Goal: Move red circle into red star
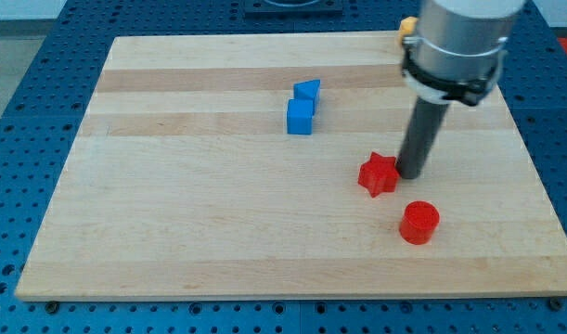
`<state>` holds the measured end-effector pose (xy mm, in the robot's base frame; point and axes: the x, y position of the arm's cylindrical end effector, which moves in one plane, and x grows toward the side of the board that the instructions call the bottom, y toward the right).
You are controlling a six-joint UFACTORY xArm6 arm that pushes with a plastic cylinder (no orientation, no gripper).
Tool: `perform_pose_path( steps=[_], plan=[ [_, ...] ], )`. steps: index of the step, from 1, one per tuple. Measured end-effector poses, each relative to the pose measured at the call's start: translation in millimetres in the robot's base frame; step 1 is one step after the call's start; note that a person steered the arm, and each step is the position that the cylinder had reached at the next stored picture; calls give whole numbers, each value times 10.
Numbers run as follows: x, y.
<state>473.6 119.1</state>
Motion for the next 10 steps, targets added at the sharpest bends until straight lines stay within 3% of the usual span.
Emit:
perform_pose_path(
  steps=[1, 3, 4, 6, 7, 9, 10],
  plan=[
    [104, -583],
    [834, -1660],
    [859, -1652],
    [478, -778],
    [268, -67],
    [543, 1370],
    [771, 1529]
  ],
)
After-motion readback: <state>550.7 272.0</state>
